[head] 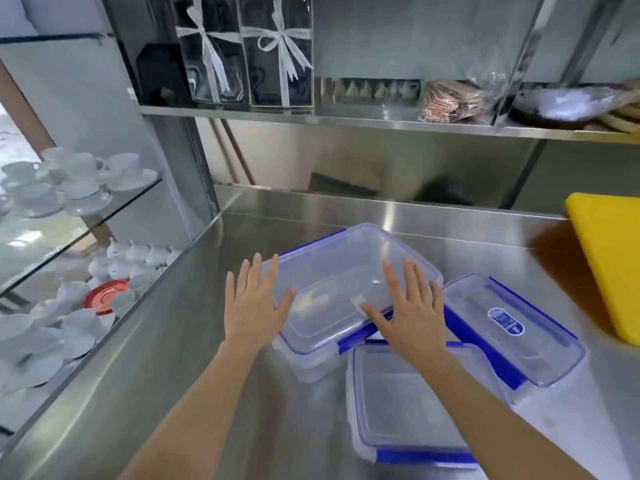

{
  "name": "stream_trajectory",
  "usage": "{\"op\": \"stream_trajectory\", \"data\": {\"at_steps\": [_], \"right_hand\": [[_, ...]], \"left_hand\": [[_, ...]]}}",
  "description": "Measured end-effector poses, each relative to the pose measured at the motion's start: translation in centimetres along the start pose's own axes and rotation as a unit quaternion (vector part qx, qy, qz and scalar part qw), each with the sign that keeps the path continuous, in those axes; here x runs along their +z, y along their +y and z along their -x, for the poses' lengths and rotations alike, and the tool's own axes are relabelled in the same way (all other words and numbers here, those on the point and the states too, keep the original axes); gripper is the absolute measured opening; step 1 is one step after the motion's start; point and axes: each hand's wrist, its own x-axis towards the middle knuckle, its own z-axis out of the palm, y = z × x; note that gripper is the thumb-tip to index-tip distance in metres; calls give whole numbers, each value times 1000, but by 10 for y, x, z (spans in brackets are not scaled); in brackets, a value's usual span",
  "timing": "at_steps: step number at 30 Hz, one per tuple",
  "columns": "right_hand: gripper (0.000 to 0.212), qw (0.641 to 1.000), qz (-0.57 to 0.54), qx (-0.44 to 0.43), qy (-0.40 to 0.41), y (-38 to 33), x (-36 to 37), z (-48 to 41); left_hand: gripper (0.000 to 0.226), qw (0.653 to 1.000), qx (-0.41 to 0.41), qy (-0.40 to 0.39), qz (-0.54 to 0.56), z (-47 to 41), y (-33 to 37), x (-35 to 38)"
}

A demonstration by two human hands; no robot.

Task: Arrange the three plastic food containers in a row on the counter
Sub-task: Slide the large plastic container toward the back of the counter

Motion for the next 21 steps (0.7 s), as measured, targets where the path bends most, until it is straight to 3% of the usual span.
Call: {"op": "stream_trajectory", "data": {"at_steps": [5, 8, 12, 15, 18, 21], "right_hand": [[90, 998, -19, 53, -19, -3, 9, 3], [96, 987, -94, 131, -30, -10, 13, 7], [101, 918, -285, 265, -77, -20, 15, 6], [101, 863, -392, 310, -66, -26, 15, 1], [100, 850, -414, 320, -61, -26, 15, -6], [99, 830, -453, 318, -62, -23, 16, -11]], "left_hand": [[62, 998, -24, -50, 16, -15, -8, 5], [60, 996, -39, -71, 32, -27, -12, 3], [59, 994, -40, -100, 26, -49, -14, -3], [61, 989, -58, -134, 17, -65, -16, -5], [60, 963, -119, -195, 143, -75, -21, -2], [40, 938, -143, -193, 250, -75, -27, 0]]}}
